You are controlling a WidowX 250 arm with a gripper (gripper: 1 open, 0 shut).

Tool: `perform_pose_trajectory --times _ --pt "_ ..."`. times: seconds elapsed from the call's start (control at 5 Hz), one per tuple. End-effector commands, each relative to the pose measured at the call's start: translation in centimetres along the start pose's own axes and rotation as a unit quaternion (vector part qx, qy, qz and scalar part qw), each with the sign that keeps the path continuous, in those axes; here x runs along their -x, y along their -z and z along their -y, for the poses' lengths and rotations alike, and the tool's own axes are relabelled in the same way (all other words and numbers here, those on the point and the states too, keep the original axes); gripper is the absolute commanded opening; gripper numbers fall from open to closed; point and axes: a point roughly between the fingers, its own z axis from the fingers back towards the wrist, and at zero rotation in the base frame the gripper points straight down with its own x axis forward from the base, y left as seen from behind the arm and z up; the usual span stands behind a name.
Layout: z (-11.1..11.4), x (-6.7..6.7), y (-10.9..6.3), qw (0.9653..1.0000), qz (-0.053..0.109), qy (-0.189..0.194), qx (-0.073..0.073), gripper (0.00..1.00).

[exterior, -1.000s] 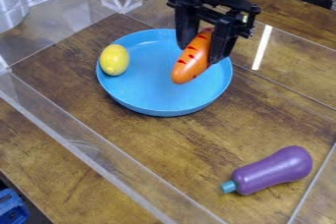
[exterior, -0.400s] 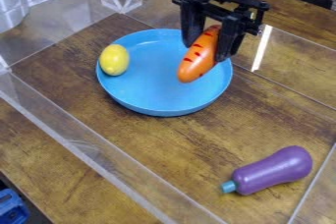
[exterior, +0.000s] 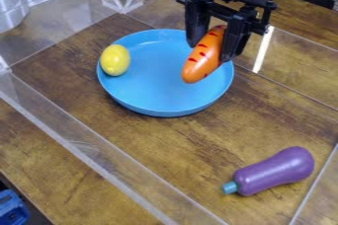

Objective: Move the carrot to the right side

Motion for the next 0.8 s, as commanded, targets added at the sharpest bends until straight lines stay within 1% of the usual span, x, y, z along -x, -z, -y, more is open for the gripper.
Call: perform_pose_trajectory --times 0.0,0.6 --pt "0.9 -0.6 -2.3 0.9993 0.036 0.009 0.003 0.00" --pt "2.3 -0.5 -2.1 0.9996 0.025 0.013 0.008 0.00"
